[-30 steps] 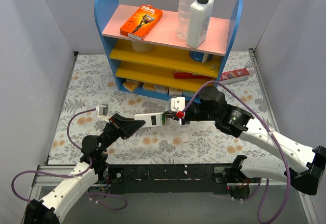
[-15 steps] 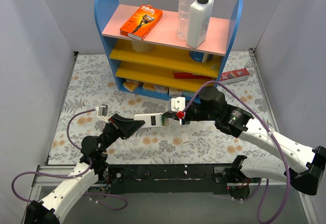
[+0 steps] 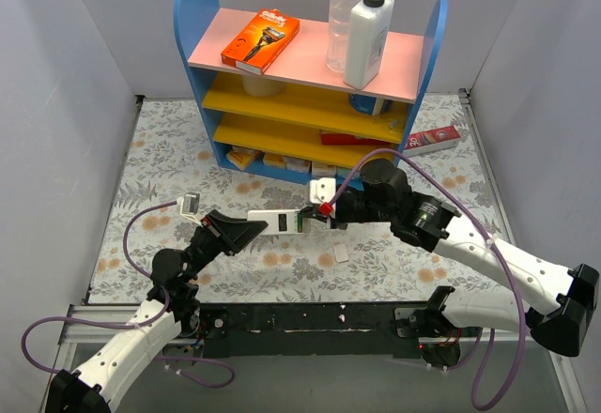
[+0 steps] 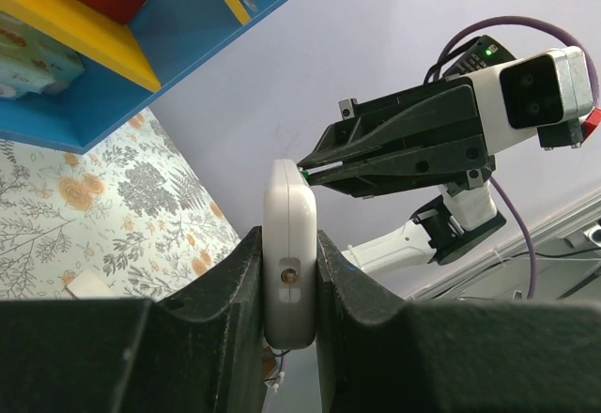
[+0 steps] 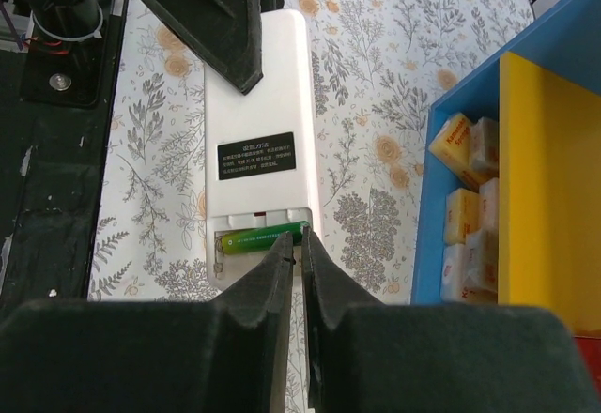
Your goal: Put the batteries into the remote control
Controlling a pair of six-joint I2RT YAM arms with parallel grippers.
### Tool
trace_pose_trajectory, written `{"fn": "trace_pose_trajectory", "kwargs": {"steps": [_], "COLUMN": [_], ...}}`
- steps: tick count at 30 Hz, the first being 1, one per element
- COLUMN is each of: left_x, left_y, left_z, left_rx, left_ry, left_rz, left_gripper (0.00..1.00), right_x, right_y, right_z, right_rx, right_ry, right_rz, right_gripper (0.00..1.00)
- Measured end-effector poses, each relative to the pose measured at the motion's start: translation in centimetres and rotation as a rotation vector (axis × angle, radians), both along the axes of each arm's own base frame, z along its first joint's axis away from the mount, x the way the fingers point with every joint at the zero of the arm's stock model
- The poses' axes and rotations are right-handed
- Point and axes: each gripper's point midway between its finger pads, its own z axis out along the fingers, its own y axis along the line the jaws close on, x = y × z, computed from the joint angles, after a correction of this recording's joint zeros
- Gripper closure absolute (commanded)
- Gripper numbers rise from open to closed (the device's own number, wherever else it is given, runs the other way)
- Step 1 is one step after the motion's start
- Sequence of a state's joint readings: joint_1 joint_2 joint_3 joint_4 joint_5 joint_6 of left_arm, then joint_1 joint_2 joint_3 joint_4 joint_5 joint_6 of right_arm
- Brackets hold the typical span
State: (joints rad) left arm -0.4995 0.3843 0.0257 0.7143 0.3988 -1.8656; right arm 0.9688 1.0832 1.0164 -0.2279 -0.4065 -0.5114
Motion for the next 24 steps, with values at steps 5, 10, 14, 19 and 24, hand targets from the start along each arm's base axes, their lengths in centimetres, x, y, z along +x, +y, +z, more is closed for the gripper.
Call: {"fn": "trace_pose_trajectory", "kwargs": {"steps": [5, 10, 14, 19, 24], "left_x": [0.3, 0.6, 0.7, 0.9, 1.0], "left_y": [0.0, 0.1, 0.1, 0.2, 0.2], "left_z": [-0.4, -0.8, -1.0, -1.0, -1.4], "left_rx": [0.01, 0.019, 0.027, 0.029, 0.041], "left_ry": [0.016, 0.024, 0.024, 0.02, 0.03], "left_rz": [0.013, 0.024, 0.034, 0.042, 0.05], "left_gripper": [1.0, 1.0, 1.0, 1.0, 1.0], "right_x": [0.4, 0.6, 0.6, 0.5, 0.5], "right_y": [0.2, 0.3, 0.4, 0.5, 0.7], "right_z": [-0.7, -1.2, -1.5, -1.9, -2.9], "right_rx": [-0.017, -0.032, -0.042, -0.05, -0.059], "right_ry": [0.017, 0.026, 0.033, 0.046, 0.066], "right_rz": [-0.018, -0.031, -0.041, -0.055, -0.074], "right_gripper": [0.87, 0.87, 0.88, 0.89, 0.9]}}
